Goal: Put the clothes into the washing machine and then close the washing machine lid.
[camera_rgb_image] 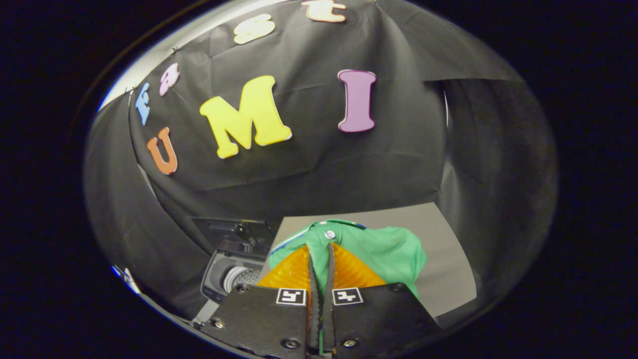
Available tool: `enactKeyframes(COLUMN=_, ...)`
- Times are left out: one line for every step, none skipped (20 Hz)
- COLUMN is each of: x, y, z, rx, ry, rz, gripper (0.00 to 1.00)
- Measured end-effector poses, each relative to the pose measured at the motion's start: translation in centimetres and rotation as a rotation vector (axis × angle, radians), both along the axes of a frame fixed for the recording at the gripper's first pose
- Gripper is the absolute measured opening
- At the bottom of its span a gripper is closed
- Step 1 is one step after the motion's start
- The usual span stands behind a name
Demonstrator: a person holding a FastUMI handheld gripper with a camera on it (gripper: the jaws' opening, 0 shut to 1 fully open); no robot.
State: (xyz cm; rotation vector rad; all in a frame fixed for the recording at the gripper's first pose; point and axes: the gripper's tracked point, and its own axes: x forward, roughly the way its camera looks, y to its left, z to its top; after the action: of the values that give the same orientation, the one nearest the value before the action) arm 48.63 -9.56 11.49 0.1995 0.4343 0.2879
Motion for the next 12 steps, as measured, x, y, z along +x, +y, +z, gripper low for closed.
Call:
enactKeyframes(x=-0.2, y=0.4, z=0.7, rx=-0.004, ry=-0.013, rz=0.012, gripper=0.06)
enactKeyframes(x=-0.7, y=0.9, z=1.5, rx=-0.007, ry=-0.029, rz=0.026, gripper=0.06)
enactKeyframes(x=-0.8, y=1.5, z=2.3, rx=-0.009, ry=-0.042, rz=0.04, gripper=0.06)
enactKeyframes(x=-1.0, y=2.2, z=2.7, rx=-0.007, ry=-0.052, rz=0.055, gripper=0.06)
enactKeyframes(x=-1.3, y=3.1, z=3.4, rx=-0.002, ry=-0.066, rz=0.069, gripper=0.06)
enactKeyframes(x=-1.4, y=4.1, z=3.9, rx=0.0, ry=-0.075, rz=0.089, gripper=0.06)
enactKeyframes(x=-1.6, y=5.1, z=4.5, rx=0.003, ry=-0.085, rz=0.109, gripper=0.06)
enactKeyframes(x=-1.8, y=6.1, z=5.1, rx=0.007, ry=-0.094, rz=0.13, gripper=0.06)
enactKeyframes(x=-2.0, y=7.4, z=5.6, rx=0.013, ry=-0.101, rz=0.155, gripper=0.06)
enactKeyframes(x=-2.1, y=8.6, z=6.2, rx=0.019, ry=-0.107, rz=0.179, gripper=0.06)
enactKeyframes(x=-2.4, y=9.9, z=6.7, rx=0.023, ry=-0.114, rz=0.204, gripper=0.06)
enactKeyframes(x=-2.5, y=11.1, z=7.3, rx=0.025, ry=-0.121, rz=0.228, gripper=0.06)
